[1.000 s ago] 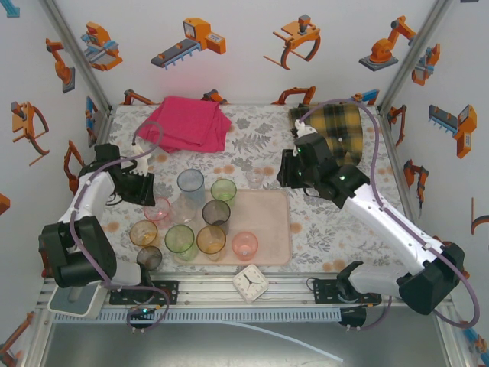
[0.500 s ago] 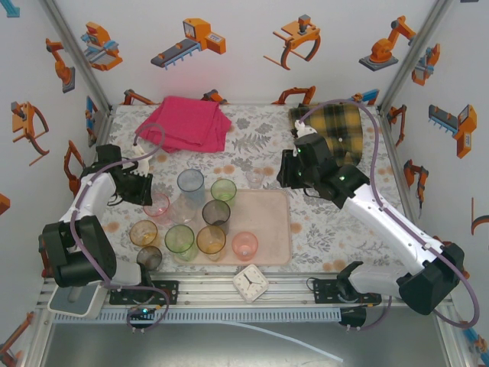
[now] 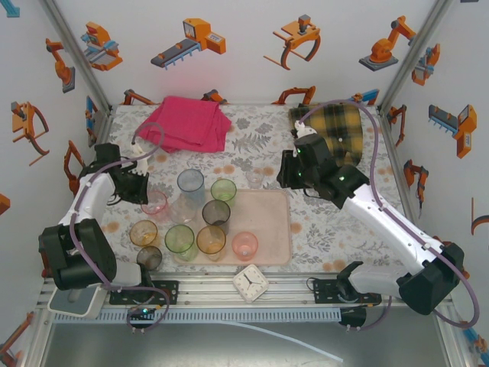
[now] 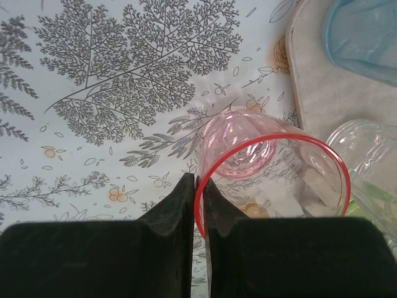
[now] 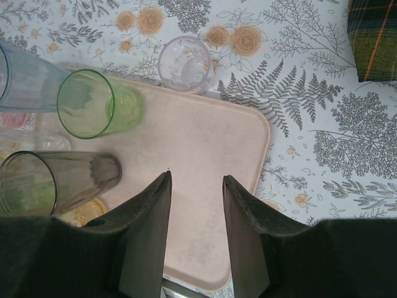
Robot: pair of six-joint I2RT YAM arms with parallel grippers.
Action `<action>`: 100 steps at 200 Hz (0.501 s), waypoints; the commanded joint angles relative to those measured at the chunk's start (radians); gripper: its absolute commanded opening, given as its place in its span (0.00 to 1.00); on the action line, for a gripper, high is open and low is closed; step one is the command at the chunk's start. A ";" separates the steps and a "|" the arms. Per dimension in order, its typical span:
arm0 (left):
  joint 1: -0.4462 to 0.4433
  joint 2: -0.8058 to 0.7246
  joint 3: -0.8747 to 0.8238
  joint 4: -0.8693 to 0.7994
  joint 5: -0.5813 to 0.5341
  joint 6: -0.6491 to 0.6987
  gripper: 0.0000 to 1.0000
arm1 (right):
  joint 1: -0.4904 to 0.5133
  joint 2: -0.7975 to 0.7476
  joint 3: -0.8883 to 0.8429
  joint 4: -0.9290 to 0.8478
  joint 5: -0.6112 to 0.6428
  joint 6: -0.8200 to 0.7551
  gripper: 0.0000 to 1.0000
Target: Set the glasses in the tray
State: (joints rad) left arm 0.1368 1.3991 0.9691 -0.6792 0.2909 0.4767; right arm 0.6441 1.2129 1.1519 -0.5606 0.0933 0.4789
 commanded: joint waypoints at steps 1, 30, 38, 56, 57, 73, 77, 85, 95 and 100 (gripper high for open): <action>-0.006 -0.010 0.056 -0.037 0.008 -0.031 0.15 | -0.004 -0.014 -0.010 0.018 -0.001 0.016 0.39; -0.006 -0.006 0.097 -0.055 -0.011 -0.052 0.16 | -0.004 -0.015 -0.014 0.022 -0.003 0.019 0.39; -0.005 -0.003 0.110 -0.063 -0.019 -0.055 0.15 | -0.004 -0.015 -0.015 0.022 -0.003 0.019 0.39; -0.004 0.003 0.139 -0.078 -0.044 -0.060 0.15 | -0.004 -0.015 -0.016 0.026 -0.004 0.019 0.39; -0.004 0.003 0.141 -0.078 -0.046 -0.060 0.15 | -0.004 -0.015 -0.016 0.026 -0.003 0.019 0.39; -0.005 0.014 0.170 -0.094 -0.070 -0.061 0.15 | -0.004 -0.013 -0.016 0.029 -0.004 0.019 0.39; -0.004 0.017 0.179 -0.101 -0.075 -0.060 0.15 | -0.004 -0.013 -0.016 0.030 -0.004 0.019 0.39; -0.003 0.023 0.198 -0.112 -0.084 -0.064 0.15 | -0.004 -0.013 -0.016 0.031 -0.006 0.019 0.39; 0.001 0.028 0.220 -0.125 -0.088 -0.066 0.15 | -0.004 -0.010 -0.015 0.031 -0.006 0.020 0.39; 0.003 0.031 0.234 -0.133 -0.090 -0.066 0.15 | -0.005 -0.011 -0.016 0.032 -0.006 0.019 0.39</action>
State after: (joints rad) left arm 0.1371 1.4158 1.1343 -0.7498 0.2222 0.4309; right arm 0.6445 1.2129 1.1450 -0.5552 0.0933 0.4820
